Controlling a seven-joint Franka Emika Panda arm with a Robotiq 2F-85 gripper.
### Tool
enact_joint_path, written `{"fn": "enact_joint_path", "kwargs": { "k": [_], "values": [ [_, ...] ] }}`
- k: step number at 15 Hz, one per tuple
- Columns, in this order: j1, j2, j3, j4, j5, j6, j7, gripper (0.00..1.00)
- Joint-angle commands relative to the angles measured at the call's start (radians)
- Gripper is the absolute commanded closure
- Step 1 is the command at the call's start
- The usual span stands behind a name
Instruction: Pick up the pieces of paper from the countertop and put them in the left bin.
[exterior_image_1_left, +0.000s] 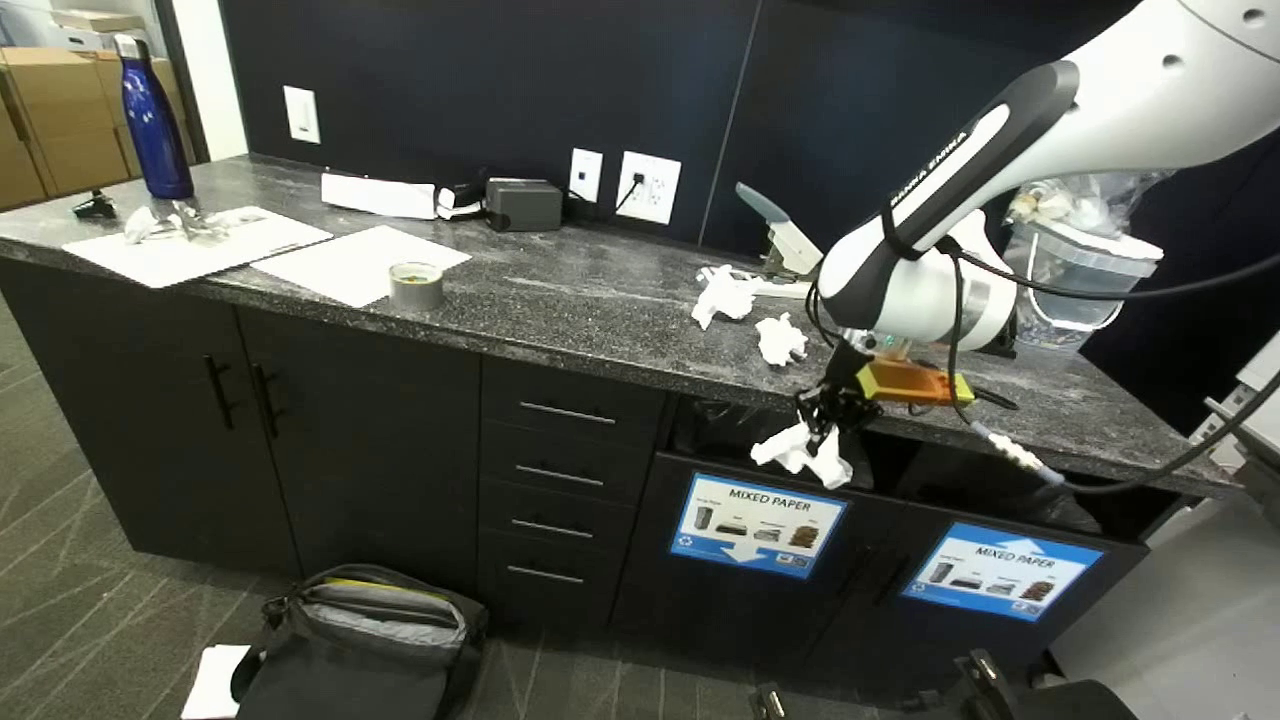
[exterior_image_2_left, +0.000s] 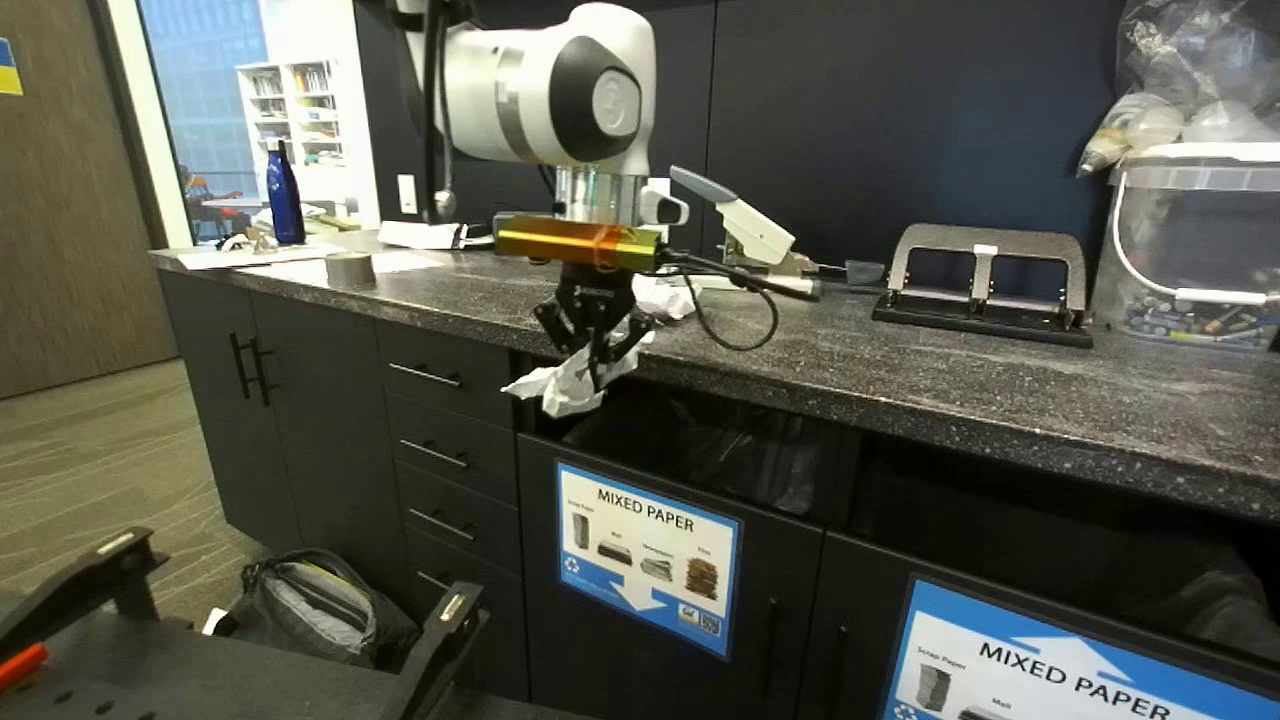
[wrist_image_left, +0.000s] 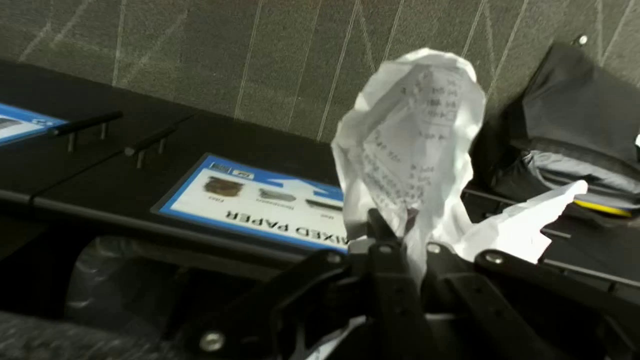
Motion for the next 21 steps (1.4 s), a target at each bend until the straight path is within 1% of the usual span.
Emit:
{"fn": "enact_joint_path", "kwargs": {
  "k": [1, 2, 3, 4, 5, 6, 7, 8, 9, 10, 12, 14, 16, 19, 21],
  "values": [
    [0.068, -0.096, -0.005, -0.254, -0.043, 0.241, 0.058, 0.97],
    [0.097, -0.102, -0.026, -0.29, -0.061, 0.31, 0.104, 0.97],
    [0.142, -0.089, -0.073, -0.309, -0.103, 0.394, 0.16, 0.97],
    [0.201, -0.061, -0.134, -0.329, -0.145, 0.48, 0.208, 0.99],
    [0.258, -0.022, -0.194, -0.331, -0.156, 0.563, 0.247, 0.99],
    [0.348, 0.021, -0.286, -0.332, -0.156, 0.642, 0.272, 0.99],
    [0.426, 0.074, -0.359, -0.323, -0.114, 0.719, 0.265, 0.99],
    [0.481, 0.119, -0.394, -0.321, -0.044, 0.792, 0.254, 0.99],
    [0.525, 0.178, -0.408, -0.307, 0.031, 0.864, 0.242, 0.99],
    [0.533, 0.234, -0.384, -0.311, 0.099, 0.939, 0.236, 0.99],
    [0.514, 0.344, -0.296, -0.3, 0.196, 1.074, 0.258, 0.99],
    [0.507, 0.427, -0.223, -0.274, 0.274, 1.156, 0.27, 0.99],
    [0.492, 0.514, -0.16, -0.231, 0.327, 1.265, 0.301, 0.99],
    [0.472, 0.597, -0.112, -0.162, 0.369, 1.415, 0.319, 0.99],
    [0.449, 0.631, -0.093, -0.109, 0.377, 1.471, 0.32, 0.99]
  ]
}}
